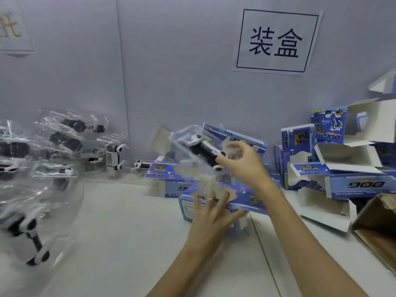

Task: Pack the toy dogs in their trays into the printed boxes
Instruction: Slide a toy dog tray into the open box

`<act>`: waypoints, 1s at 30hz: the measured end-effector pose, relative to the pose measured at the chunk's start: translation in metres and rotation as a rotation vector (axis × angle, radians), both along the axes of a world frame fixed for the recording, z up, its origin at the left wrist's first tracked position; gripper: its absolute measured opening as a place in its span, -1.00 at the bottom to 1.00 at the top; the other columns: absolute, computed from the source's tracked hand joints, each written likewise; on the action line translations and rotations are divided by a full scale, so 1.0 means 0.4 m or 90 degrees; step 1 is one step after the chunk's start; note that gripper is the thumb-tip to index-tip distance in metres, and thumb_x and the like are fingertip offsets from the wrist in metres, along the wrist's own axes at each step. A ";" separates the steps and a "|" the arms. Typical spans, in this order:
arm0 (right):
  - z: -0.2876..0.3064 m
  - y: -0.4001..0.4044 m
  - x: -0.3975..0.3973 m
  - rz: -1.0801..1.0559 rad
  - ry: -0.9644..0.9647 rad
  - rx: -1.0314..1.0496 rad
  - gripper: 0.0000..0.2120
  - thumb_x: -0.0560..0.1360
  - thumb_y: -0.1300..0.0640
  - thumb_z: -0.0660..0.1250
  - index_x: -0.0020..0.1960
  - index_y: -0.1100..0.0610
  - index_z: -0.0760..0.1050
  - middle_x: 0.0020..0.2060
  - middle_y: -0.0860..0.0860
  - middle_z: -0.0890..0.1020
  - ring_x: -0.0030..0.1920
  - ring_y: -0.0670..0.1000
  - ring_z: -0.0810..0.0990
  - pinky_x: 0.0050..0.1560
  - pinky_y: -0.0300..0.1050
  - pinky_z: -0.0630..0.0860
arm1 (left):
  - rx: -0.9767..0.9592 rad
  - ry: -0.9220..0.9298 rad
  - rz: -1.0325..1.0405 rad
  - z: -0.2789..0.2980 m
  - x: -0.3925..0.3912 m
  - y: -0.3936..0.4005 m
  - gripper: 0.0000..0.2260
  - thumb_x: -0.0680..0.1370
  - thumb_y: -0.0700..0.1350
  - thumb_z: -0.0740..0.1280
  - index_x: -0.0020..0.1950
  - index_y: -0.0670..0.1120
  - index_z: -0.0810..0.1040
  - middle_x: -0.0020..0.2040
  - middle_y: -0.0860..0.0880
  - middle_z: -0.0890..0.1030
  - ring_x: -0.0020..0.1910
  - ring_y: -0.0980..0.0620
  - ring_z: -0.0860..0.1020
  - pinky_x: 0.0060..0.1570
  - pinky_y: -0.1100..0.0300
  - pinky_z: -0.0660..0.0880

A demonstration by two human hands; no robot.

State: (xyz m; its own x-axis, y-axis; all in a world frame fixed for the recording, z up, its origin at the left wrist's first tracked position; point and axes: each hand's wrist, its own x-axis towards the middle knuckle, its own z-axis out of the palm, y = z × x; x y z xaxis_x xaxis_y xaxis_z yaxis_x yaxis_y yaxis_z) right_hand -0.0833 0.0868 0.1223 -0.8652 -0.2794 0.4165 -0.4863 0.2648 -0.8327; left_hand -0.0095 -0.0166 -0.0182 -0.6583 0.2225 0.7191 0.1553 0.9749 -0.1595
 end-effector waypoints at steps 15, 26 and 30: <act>0.019 0.345 -0.085 -0.088 -0.112 -0.189 -0.71 0.53 0.03 0.52 0.22 -0.18 0.63 0.09 0.11 0.73 -0.10 0.10 0.73 -0.14 0.05 0.69 | 0.578 0.116 -0.113 0.098 0.031 -0.127 -0.20 0.27 0.24 0.65 0.40 0.29 0.31 0.35 0.24 0.49 0.22 0.11 0.54 0.06 -0.11 0.54; 0.000 0.350 -0.025 0.269 -0.143 -0.034 -0.47 0.45 0.01 0.43 0.42 -0.20 0.54 0.26 -0.05 0.68 0.26 0.09 0.68 0.19 0.06 0.66 | 0.529 0.119 -0.045 0.103 0.030 -0.159 -0.16 0.28 0.07 0.70 0.30 0.21 0.16 0.23 0.15 0.42 0.05 -0.09 0.34 -0.01 0.45 0.20; 0.024 0.349 -0.008 0.300 -0.153 0.000 -0.52 0.47 0.01 0.39 0.39 -0.21 0.58 0.27 -0.15 0.67 0.21 -0.01 0.69 0.03 -0.17 0.66 | 0.420 0.148 -0.058 0.112 0.039 -0.168 -0.12 0.25 -0.03 0.72 0.36 0.09 0.22 0.17 0.07 0.52 -0.02 0.07 0.28 -0.03 0.29 0.14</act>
State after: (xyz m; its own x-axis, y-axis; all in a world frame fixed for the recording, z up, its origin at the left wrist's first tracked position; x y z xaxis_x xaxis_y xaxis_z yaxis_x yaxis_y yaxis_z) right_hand -0.0866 0.2262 0.1317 -0.7166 -0.6615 0.2212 -0.3477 0.0638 -0.9354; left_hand 0.0062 -0.0840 0.0265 -0.4708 -0.2609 0.8427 0.2748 0.8644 0.4212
